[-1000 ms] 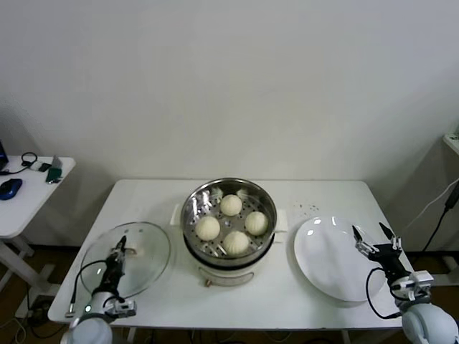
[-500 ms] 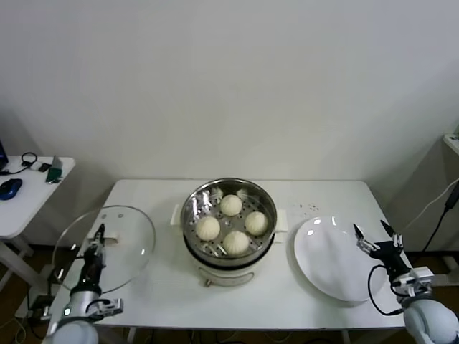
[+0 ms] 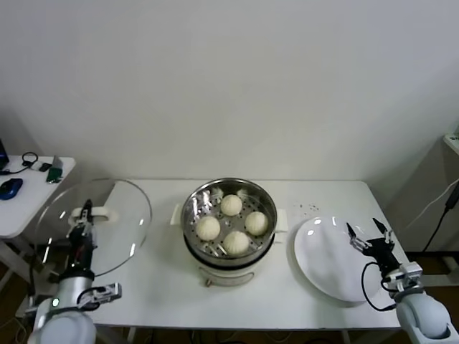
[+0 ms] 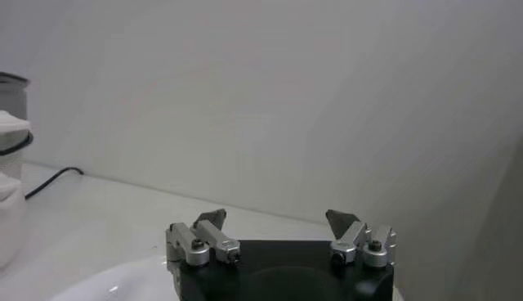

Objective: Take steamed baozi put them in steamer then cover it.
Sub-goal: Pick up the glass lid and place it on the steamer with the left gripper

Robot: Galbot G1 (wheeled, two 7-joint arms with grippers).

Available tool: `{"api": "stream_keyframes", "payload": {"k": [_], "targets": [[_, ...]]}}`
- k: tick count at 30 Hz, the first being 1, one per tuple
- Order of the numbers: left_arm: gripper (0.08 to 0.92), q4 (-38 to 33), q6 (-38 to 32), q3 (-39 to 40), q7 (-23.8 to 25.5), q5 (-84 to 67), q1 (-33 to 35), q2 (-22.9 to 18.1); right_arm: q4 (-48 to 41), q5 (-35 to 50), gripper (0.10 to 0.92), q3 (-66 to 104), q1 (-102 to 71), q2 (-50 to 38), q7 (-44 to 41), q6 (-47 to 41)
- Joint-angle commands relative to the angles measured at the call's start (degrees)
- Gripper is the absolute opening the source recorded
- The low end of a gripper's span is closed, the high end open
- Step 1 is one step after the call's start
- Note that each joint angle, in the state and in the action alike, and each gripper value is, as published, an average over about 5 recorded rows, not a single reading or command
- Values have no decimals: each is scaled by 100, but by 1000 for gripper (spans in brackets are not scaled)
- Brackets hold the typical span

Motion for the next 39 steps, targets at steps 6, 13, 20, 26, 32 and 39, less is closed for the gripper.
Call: {"api": "stream_keyframes", "payload": {"k": [6,13,20,26,32,39], "targets": [[145,43,1742,3246,1708,537,-3006,-21,-198,-297,823,-425,366,162,16,28],[145,580,1785,4071,2188,1111,-3590,-755,-221,-478,823,-336,291,275,11,81],[145,1012,1785,4627,2205,1310,-3727,-1205,-214,-587,823,-194,204,346,11,113],[145,1289,1785,4724,2128,1440,-3628,-1697,-206,-647,823,-93,122,366,1,148],[145,1465,1785,4630,2103,1497,-3521,-1959,-215,-665,823,-37,84,371,-13,174],[145,1611,1785,4446,2040,1531,-3337,-2136,-232,-701,823,-48,92,402,-28,192]]}}
